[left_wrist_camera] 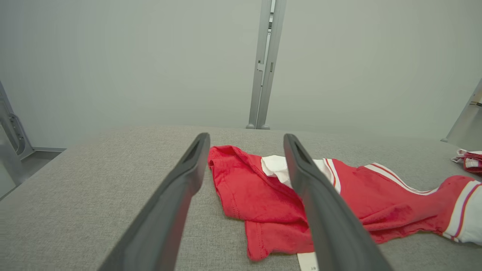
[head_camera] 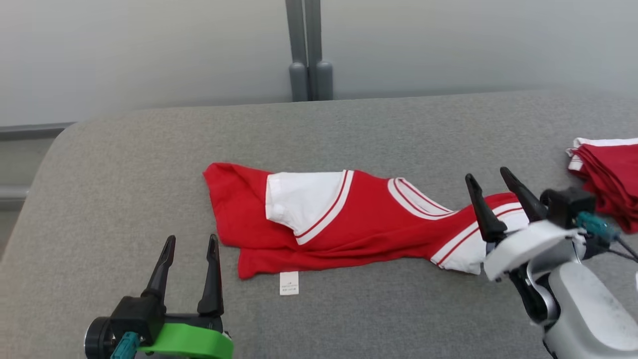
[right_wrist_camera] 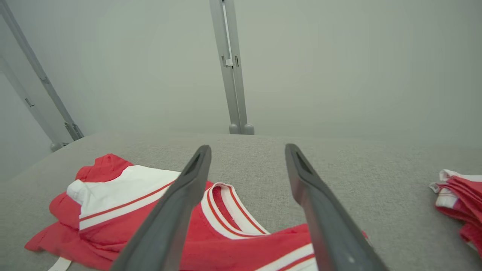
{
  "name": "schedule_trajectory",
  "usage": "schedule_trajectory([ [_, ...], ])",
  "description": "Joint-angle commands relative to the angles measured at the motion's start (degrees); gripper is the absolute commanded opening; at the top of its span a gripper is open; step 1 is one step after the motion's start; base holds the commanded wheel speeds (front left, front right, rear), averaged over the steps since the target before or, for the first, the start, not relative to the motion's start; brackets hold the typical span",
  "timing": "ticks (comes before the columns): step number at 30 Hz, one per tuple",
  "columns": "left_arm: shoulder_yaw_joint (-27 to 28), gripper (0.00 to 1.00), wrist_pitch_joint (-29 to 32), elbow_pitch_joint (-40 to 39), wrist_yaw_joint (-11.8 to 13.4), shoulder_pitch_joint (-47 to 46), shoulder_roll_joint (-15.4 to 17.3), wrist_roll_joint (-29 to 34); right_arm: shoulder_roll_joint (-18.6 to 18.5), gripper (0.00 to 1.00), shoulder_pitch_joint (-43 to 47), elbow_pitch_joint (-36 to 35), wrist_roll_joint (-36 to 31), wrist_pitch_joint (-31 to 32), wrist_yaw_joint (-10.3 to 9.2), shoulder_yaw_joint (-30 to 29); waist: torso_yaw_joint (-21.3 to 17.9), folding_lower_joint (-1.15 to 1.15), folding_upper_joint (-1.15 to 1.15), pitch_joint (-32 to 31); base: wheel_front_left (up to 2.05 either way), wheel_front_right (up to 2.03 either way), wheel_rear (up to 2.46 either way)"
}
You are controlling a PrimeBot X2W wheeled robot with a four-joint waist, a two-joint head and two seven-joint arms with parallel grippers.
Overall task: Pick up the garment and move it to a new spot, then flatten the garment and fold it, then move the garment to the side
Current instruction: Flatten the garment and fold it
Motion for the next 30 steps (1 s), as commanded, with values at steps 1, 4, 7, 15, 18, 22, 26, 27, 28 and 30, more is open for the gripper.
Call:
schedule_trajectory([
  [1, 0.12, 1.0, -0.14, 0.11, -0.42, -1.36, -0.57, 0.89, 0.05, 1.0, -2.62, 1.95, 2.17, 2.47, 0.0, 1.28, 4.0, 0.0, 0.0, 2.82, 0.0, 0.0, 0.0],
  [4, -0.78, 1.0, -0.14, 0.76, -1.59, -2.53, -1.9, 1.31, -0.72, 1.0, -8.77, 8.18, 6.33, 8.17, -0.01, 3.32, 6.76, 0.0, 0.0, 4.91, 0.0, 0.0, 0.0],
  [7, -1.44, 1.0, -0.14, 1.69, -2.59, -3.82, -3.14, 1.8, -1.12, 1.0, -13.92, 14.55, 9.6, 14.31, 0.0, 5.73, 9.32, 0.0, 0.0, 6.58, 0.0, 0.0, 0.0],
  [15, -1.52, 1.0, -0.14, 3.29, -4.08, -6.0, -5.34, 2.94, -3.22, 1.0, -23.51, 26.06, 16.58, 23.4, 0.0, 10.02, 14.95, 0.0, 0.0, 9.73, 0.0, 0.0, 0.0],
  [18, -1.29, 1.0, -0.14, 3.54, -4.4, -6.18, -5.8, 3.21, -3.66, 1.0, -25.31, 30.9, 17.26, 24.09, 0.01, 10.3, 16.29, 0.0, 0.0, 10.31, 0.0, 0.0, 0.0],
  [22, -0.93, 1.0, -0.14, 3.81, -4.72, -6.54, -6.07, 3.6, -3.29, 1.0, -27.08, 35.89, 18.95, 25.88, 0.0, 10.73, 17.27, 0.0, 0.0, 10.74, 0.0, 0.0, 0.0],
  [26, -0.49, 1.0, -0.14, 4.02, -5.03, -6.44, -6.27, 3.78, -2.57, 1.0, -27.31, 39.16, 20.24, 27.55, 0.0, 11.92, 17.56, 0.0, 0.0, 10.71, 0.0, 0.0, 0.0],
  [27, -0.34, 1.0, -0.14, 4.1, -5.07, -6.38, -6.29, 3.84, -2.35, 1.0, -27.12, 39.37, 20.69, 27.71, 0.01, 12.42, 17.53, 0.0, 0.0, 10.63, 0.0, 0.0, 0.0],
  [28, -0.25, 1.0, -0.14, 4.17, -5.09, -6.32, -6.31, 3.89, -2.19, 0.75, -27.07, 39.34, 20.9, 27.55, 0.01, 12.82, 17.48, 0.0, 0.0, 10.55, 0.0, 0.0, 0.0],
  [30, -0.19, 1.0, -0.14, 4.26, -5.12, -6.19, -6.39, 4.06, -2.08, 0.0, -27.15, 38.87, 21.34, 26.53, 0.03, 13.76, 17.29, 0.0, 0.0, 10.36, 0.0, 0.0, 0.0],
])
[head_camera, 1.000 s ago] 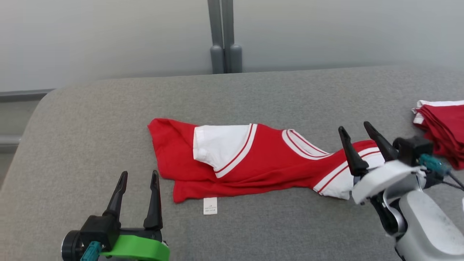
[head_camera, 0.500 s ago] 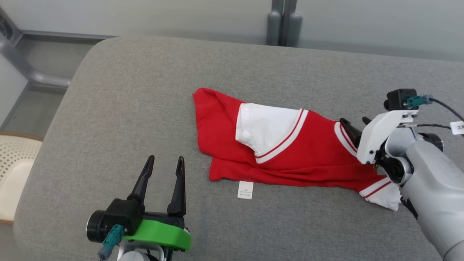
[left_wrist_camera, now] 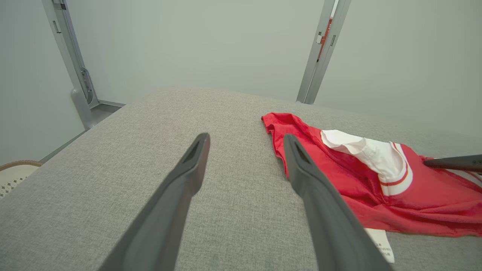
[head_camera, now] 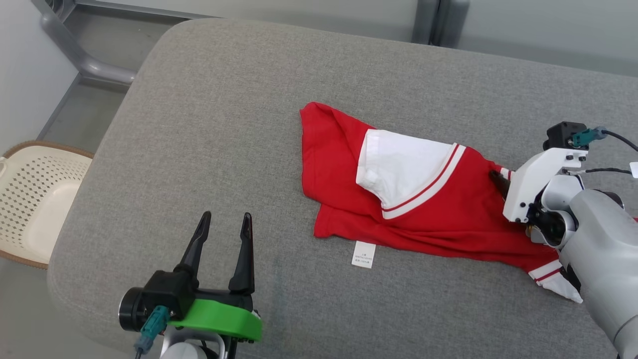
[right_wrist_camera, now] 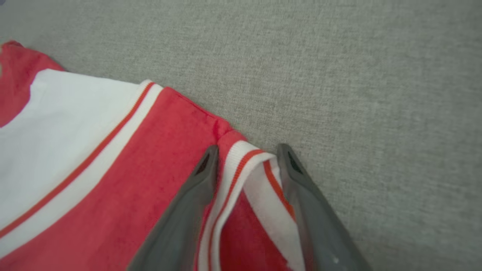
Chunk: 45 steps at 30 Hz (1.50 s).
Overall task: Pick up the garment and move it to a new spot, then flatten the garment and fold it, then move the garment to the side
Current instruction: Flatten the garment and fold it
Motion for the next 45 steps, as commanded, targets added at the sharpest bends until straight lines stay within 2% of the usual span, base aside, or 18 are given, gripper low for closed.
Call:
schedule_trajectory([
  [1, 0.17, 1.0, -0.14, 0.05, -0.25, -0.62, -0.11, 0.84, 0.87, 0.0, 0.91, 0.08, 0.38, -0.36, 0.06, 1.14, -0.27, 0.0, 0.0, -0.2, 0.0, 0.0, 0.0],
  [10, -0.16, 1.0, -0.14, -0.41, -0.71, -1.11, -0.18, 1.19, -2.5, 0.0, -3.72, -0.56, 0.88, -9.21, 0.04, 2.8, -1.48, 0.0, 0.0, 1.02, 0.0, 0.0, 0.0],
  [16, -1.31, 1.0, -0.09, -1.61, -0.56, -2.44, -0.19, 0.59, -8.48, 0.0, -9.31, 0.91, -0.08, -13.7, 0.04, 2.53, -1.42, 0.0, 0.0, 4.96, 0.0, 0.0, 0.0],
  [25, -3.03, 1.0, -0.09, -3.13, 0.23, -5.03, -0.2, 0.12, -17.71, 0.0, -18.19, 7.03, -2.64, -20.66, 0.04, -0.03, -0.44, 0.0, 0.0, 11.23, 0.0, 0.0, 0.0],
  [31, -4.29, 1.0, -0.09, -3.19, 0.75, -6.36, -0.19, 0.23, -19.45, 0.0, -22.4, 11.27, -5.2, -27.4, 0.04, -1.13, -0.08, 0.0, 0.0, 13.0, 0.0, 0.0, 0.0],
  [32, -4.48, 1.0, -0.09, -3.05, 0.96, -6.52, -0.19, 0.24, -19.1, 0.06, -22.64, 11.95, -5.4, -27.97, 0.04, -1.2, -0.13, 0.0, 0.0, 12.99, 0.0, 0.0, 0.0],
  [33, -4.59, 1.0, -0.09, -2.93, 1.11, -6.6, -0.19, 0.28, -18.67, 0.78, -22.58, 12.51, -5.49, -28.32, 0.04, -1.23, -0.22, 0.0, 0.0, 12.84, 0.0, 0.0, 0.0],
  [34, -4.6, 1.0, -0.08, -2.74, 1.19, -6.61, -0.18, 0.35, -18.09, 1.0, -22.42, 12.96, -5.64, -28.55, 0.04, -1.22, -0.4, 0.0, 0.0, 12.52, 0.0, 0.0, 0.0],
  [39, -3.8, 1.0, -0.09, -2.12, 0.81, -6.45, -0.17, 0.79, -15.0, 1.0, -20.34, 13.27, -6.27, -29.79, 0.04, -0.55, -2.3, 0.0, 0.0, 9.49, 0.0, 0.0, 0.0],
  [45, -1.32, 1.0, -0.08, -1.11, 0.13, -4.58, 0.01, 1.45, -11.13, 1.0, -16.37, 8.31, -6.64, -30.6, 0.04, 0.16, -6.32, 0.0, 0.0, 3.3, 0.0, 0.0, 0.0],
])
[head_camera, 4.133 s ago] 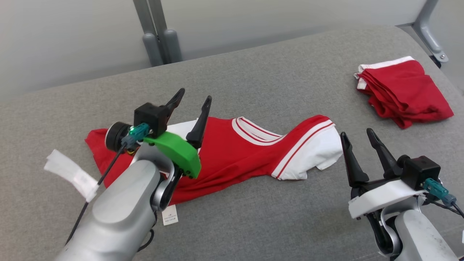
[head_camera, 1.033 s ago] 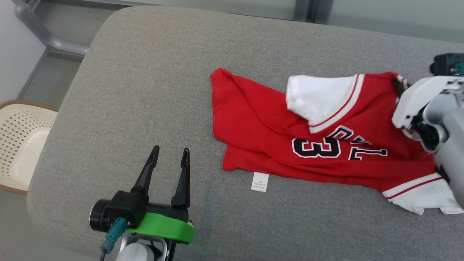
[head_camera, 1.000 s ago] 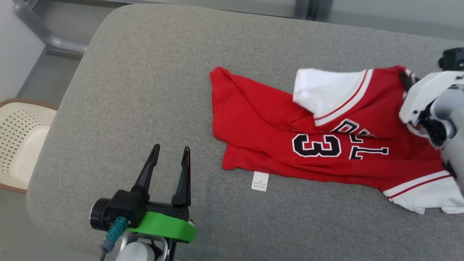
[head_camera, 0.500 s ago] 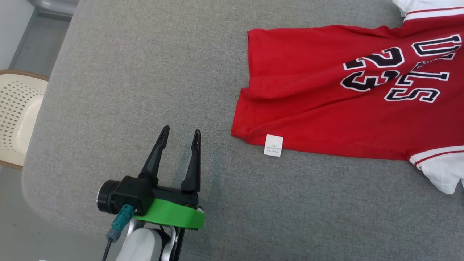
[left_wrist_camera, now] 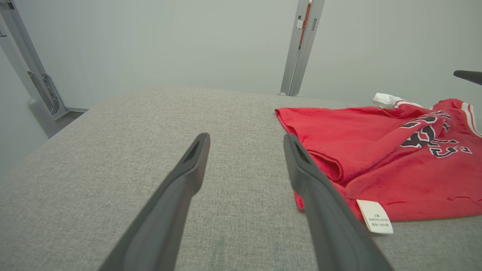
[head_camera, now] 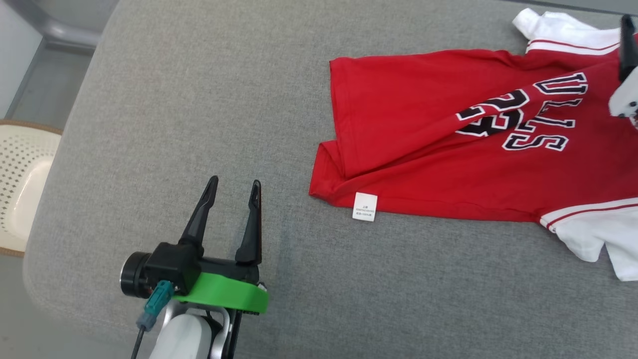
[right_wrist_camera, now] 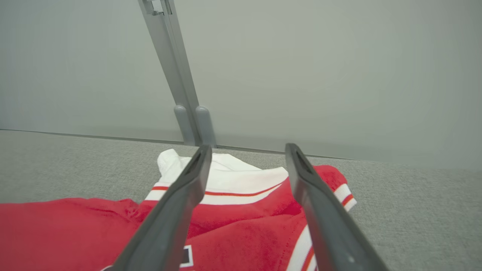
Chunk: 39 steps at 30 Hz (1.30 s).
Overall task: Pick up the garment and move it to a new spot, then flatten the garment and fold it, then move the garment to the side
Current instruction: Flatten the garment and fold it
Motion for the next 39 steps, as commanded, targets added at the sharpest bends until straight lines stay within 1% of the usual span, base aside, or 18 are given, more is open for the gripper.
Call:
schedule_trajectory([
  [1, 0.88, 1.0, -0.02, 0.32, -0.18, 1.2, 0.49, 0.31, 0.19, 1.0, 1.8, -2.17, -0.4, -0.39, 0.0, -0.31, -4.9, 0.0, 0.0, -5.98, 0.0, 0.0, 0.0],
  [6, 3.88, 1.0, -0.02, 0.35, -0.25, 3.17, 1.73, 0.66, 3.1, 1.0, 8.95, -12.0, -0.9, -0.36, 0.0, -2.27, -8.9, 0.0, 0.0, -11.49, 0.0, 0.0, 0.0],
  [8, 5.02, 1.0, -0.02, 0.08, -0.25, 3.88, 2.32, 0.63, 3.58, 1.0, 12.19, -16.01, -1.85, -0.36, 0.0, -3.33, -10.41, 0.0, 0.0, -13.38, 0.0, 0.0, 0.0],
  [11, 6.67, 1.0, -0.02, -0.19, 0.02, 5.52, 3.07, 0.35, 4.88, 1.0, 18.04, -21.69, -3.74, -0.34, 0.0, -6.66, -12.68, 0.0, 0.0, -16.04, 0.0, 0.0, 0.0],
  [13, 7.68, 1.0, -0.02, -0.49, 0.32, 6.44, 3.4, 0.09, 6.55, 1.0, 22.32, -25.32, -5.59, -0.34, 0.01, -8.34, -14.12, 0.0, 0.0, -17.4, 0.0, 0.0, 0.0],
  [16, 8.94, 1.0, -0.02, -0.99, 0.54, 7.65, 3.65, -0.29, 7.94, 1.0, 28.05, -31.19, -8.13, -0.35, 0.0, -12.1, -15.83, 0.0, 0.0, -18.82, 0.0, 0.0, 0.0],
  [21, 10.82, 1.0, -0.02, -1.92, 1.33, 10.04, 3.11, -1.32, 11.82, 1.0, 39.04, -41.83, -11.64, -0.35, 0.01, -19.55, -17.85, 0.0, 0.0, -19.81, 0.0, 0.0, 0.0],
  [25, 11.52, 1.0, -0.02, -1.9, 1.3, 11.83, 2.55, -1.33, 14.4, 1.0, 47.77, -48.93, -13.88, -0.35, 0.01, -23.17, -18.6, 0.0, 0.0, -19.86, 0.0, 0.0, 0.0],
  [27, 11.63, 1.0, -0.02, -1.91, 1.16, 12.56, 2.26, -1.37, 15.45, 1.0, 51.34, -51.43, -15.09, -0.35, 0.01, -24.18, -18.69, 0.0, 0.0, -19.83, 0.0, 0.0, 0.0],
  [31, 11.23, 1.0, -0.02, -1.89, 0.67, 12.96, 1.66, -1.12, 17.5, 1.0, 56.44, -53.47, -15.77, -0.35, 0.01, -26.39, -18.77, 0.0, 0.0, -19.66, 0.0, 0.0, 0.0],
  [39, 11.66, 1.0, -0.02, -1.38, -0.05, 12.27, 1.23, -0.23, 19.17, 1.0, 58.15, -54.32, -16.86, -0.35, 0.01, -27.39, -19.08, 0.0, 0.0, -19.61, 0.0, 0.0, 0.0],
])
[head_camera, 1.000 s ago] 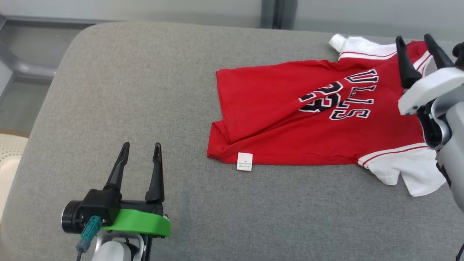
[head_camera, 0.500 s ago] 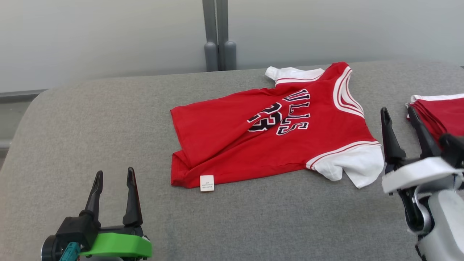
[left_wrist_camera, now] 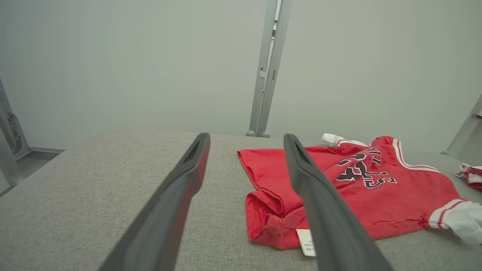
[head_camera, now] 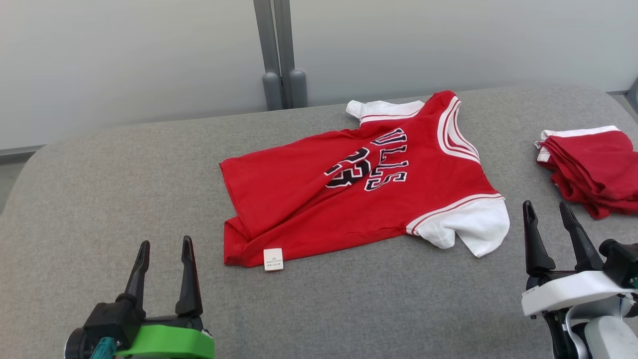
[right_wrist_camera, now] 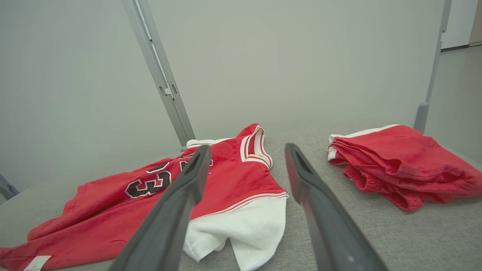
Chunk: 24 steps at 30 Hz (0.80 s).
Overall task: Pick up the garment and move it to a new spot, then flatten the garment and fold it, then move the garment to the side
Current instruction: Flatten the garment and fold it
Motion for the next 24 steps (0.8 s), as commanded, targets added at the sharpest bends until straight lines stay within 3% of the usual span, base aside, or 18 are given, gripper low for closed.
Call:
schedule_trajectory([
  [1, 0.22, 1.0, -0.02, 0.22, -0.2, 0.2, -0.12, 0.9, 0.12, 1.0, 0.68, -0.13, -0.38, -0.13, 0.02, -0.2, 0.06, 0.0, 0.0, -0.08, 0.0, 0.0, 0.0],
  [24, 0.11, 1.0, -0.02, 1.09, -1.24, 0.26, -0.46, 1.8, -0.01, 1.0, 0.39, 2.29, -0.67, -0.14, 0.02, -0.06, 0.32, 0.0, 0.0, -0.14, 0.0, 0.0, 0.0],
])
